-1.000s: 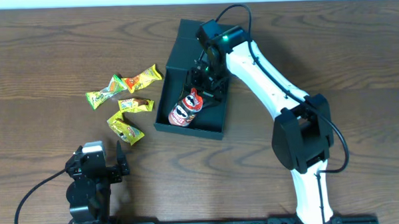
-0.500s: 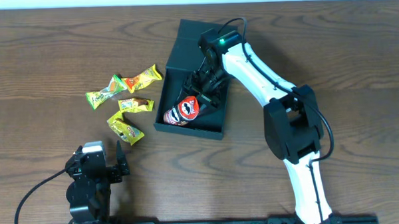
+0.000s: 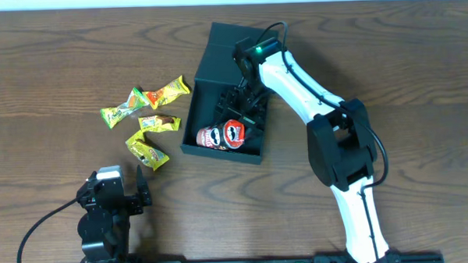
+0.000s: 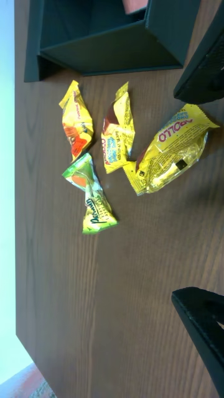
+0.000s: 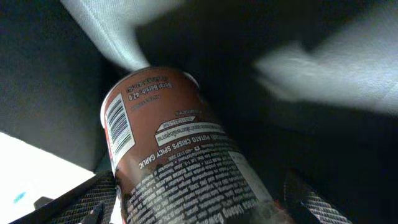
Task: Pack container
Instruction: 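Tip the Pringles can onto its side inside the box with right gripper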
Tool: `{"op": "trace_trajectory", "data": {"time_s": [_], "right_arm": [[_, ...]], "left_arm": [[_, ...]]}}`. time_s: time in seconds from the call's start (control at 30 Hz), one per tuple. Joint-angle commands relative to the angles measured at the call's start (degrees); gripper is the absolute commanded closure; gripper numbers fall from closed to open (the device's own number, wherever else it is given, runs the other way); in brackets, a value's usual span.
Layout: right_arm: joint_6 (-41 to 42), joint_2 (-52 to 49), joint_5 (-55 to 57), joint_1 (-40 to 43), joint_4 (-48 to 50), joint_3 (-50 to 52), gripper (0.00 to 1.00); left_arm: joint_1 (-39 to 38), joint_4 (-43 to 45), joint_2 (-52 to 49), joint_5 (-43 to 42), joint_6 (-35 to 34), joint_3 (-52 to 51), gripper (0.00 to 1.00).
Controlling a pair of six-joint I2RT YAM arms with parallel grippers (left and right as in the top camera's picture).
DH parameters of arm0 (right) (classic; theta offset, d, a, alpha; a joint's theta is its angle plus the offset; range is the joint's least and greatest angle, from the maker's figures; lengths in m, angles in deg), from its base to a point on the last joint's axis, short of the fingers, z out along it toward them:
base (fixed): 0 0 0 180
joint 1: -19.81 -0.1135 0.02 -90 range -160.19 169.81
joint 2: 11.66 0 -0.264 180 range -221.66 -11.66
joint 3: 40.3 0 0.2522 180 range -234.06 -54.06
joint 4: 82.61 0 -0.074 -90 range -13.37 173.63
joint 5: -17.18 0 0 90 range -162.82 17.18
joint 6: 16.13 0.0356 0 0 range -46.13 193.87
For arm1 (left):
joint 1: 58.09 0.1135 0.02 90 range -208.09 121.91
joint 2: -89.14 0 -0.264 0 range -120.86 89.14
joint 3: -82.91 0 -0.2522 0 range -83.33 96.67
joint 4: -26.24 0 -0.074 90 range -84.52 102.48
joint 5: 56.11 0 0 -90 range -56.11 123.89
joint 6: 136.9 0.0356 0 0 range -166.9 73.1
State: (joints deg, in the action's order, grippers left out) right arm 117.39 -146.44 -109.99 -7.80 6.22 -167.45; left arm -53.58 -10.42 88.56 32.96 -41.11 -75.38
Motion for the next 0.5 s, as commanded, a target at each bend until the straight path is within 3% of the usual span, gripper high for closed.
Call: {"op": "trace_trajectory", "data": {"time_s": [0.0,0.3,0.47], "right_arm": [[0.8,-0.4,6.8,-0.3,-1.4,-2.1,0.12],[0.1,-0.4,16.9,-0.7,-8.0,-10.1,0.01],[-0.8,-0.4,20.3,-1.6,-10.8,-14.3,0.01]], "left_arm": [[0.4,-0.2,0.3,0.0,-0.9,-1.1,0.05],[0.4,-0.2,0.3,0.0,-0.9,-1.1,0.05],[0.4,-0.2,0.3,0.0,-0.9,-1.1,0.05]]}}
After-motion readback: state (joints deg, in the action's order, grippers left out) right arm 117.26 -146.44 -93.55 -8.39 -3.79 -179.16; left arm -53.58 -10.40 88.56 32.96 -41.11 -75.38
